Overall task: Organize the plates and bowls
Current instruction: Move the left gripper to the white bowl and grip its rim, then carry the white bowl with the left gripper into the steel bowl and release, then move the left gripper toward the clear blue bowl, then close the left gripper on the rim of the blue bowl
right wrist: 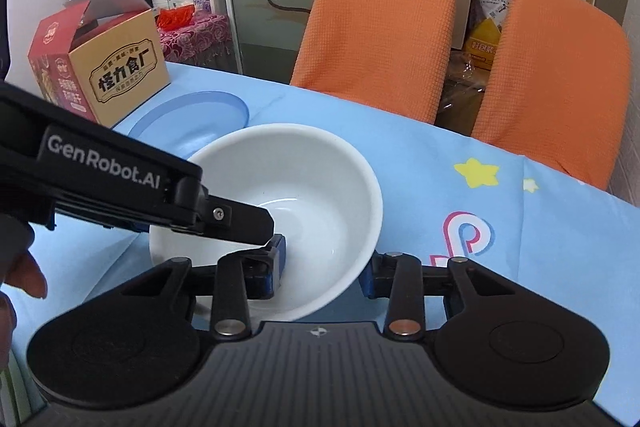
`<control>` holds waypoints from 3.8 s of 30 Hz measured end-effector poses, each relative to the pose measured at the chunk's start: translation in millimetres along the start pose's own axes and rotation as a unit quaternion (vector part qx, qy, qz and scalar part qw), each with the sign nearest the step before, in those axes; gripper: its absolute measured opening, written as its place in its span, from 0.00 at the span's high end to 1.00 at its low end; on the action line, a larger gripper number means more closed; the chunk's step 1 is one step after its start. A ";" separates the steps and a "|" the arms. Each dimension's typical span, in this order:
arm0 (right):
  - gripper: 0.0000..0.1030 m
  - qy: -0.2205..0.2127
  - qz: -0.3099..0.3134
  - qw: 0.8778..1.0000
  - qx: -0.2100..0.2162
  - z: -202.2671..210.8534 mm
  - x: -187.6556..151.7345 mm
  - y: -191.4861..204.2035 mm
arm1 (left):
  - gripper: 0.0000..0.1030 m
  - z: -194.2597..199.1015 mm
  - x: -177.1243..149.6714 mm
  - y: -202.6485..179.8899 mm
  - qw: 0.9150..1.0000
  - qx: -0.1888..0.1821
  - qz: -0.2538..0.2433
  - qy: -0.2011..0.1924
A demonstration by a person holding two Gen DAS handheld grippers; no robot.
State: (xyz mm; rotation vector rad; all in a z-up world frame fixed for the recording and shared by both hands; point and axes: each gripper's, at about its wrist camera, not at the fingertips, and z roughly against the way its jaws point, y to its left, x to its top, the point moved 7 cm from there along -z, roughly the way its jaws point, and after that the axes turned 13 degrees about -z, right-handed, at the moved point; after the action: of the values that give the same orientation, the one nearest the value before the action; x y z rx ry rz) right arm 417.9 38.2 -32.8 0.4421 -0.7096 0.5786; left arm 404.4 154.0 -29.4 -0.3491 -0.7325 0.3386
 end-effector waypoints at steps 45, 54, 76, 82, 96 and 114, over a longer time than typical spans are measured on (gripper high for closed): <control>0.26 -0.062 -0.079 0.993 -0.062 181.1 -168.3 17.2 | 0.37 131.9 -200.3 -100.4 0.985 -0.119 -0.118 0.027; 0.00 -0.127 -0.121 0.982 -0.066 220.4 -168.0 8.5 | 0.29 171.9 -176.8 -90.2 0.984 -0.120 -0.133 -0.022; 0.00 -0.109 -0.134 0.985 0.002 188.0 -105.7 37.2 | 0.28 198.3 -114.0 20.7 0.989 -0.014 -0.130 -0.063; 0.00 -0.090 -0.094 0.991 0.010 152.9 -70.2 55.2 | 0.28 177.6 -87.3 45.2 0.992 0.003 -0.113 -0.060; 0.00 -0.048 -0.037 0.998 0.003 57.2 16.9 58.5 | 0.28 97.4 -29.1 65.5 0.992 0.030 -0.116 -0.031; 0.00 0.018 -0.036 0.999 0.006 -61.5 50.2 51.1 | 0.28 18.5 46.6 122.1 0.992 0.119 -0.025 -0.031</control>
State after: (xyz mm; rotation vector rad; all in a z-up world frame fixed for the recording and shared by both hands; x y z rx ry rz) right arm 446.0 128.2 -29.6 0.4657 -0.6535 0.5216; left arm 402.3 285.5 -40.8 -0.0940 -0.7516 0.3862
